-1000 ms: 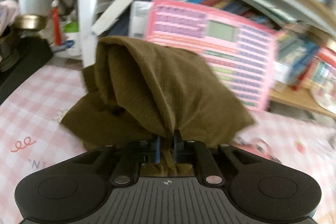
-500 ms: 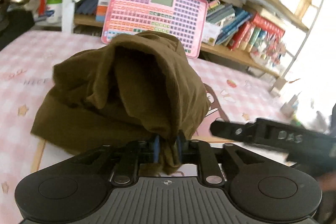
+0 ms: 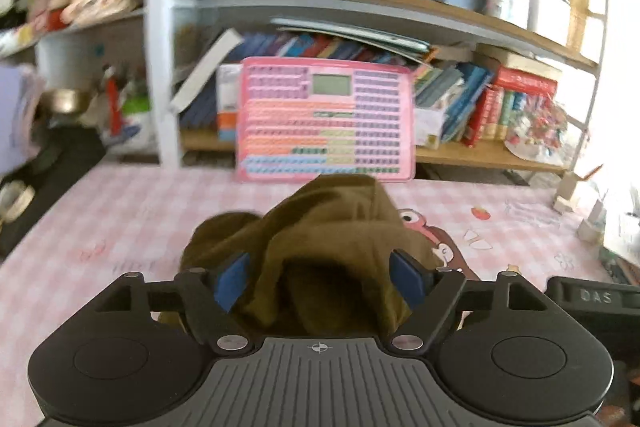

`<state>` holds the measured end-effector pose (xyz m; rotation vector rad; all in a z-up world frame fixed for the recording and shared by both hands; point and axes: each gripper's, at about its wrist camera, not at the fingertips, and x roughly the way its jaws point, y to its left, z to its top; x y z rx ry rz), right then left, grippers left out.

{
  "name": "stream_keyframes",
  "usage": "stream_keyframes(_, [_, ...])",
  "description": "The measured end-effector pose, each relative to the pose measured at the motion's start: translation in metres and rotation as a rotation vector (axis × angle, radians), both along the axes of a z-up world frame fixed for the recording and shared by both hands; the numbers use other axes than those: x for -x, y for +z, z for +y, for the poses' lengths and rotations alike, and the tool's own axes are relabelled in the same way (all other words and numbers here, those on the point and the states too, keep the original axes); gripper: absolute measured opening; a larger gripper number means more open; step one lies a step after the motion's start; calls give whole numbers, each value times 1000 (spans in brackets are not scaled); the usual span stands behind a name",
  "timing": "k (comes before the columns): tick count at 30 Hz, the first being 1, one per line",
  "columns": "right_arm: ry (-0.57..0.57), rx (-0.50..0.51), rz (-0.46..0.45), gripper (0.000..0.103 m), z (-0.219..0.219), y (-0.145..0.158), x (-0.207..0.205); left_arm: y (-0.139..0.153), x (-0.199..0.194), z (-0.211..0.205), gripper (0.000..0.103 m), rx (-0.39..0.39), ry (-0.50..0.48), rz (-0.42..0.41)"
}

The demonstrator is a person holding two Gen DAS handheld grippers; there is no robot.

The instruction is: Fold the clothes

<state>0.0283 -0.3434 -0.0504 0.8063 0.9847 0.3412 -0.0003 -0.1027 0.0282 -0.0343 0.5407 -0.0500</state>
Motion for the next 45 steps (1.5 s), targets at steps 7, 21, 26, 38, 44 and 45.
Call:
stream_keyframes(7, [-211, 16, -63, 102, -37, 19, 4, -15, 31, -61, 10, -69, -512, 122])
stream_keyframes(21, [-179, -258, 214, 86, -23, -26, -12, -20, 45, -23, 10, 150, -515, 125])
stream_keyframes(26, [-198, -463, 263, 10, -19, -34, -18, -17, 44, -6, 19, 158, -501, 117])
stream_keyframes(38, [-396, -526, -309, 9, -91, 112, -51, -10, 35, 52, 31, 215, -249, 21])
stream_keyframes(44, [-335, -338, -680, 9, -96, 224, -60, -9, 37, 66, 31, 236, -218, -11])
stream_keyframes(45, [-260, -248, -731, 9, -80, 240, -58, -10, 37, 71, 31, 242, -206, -13])
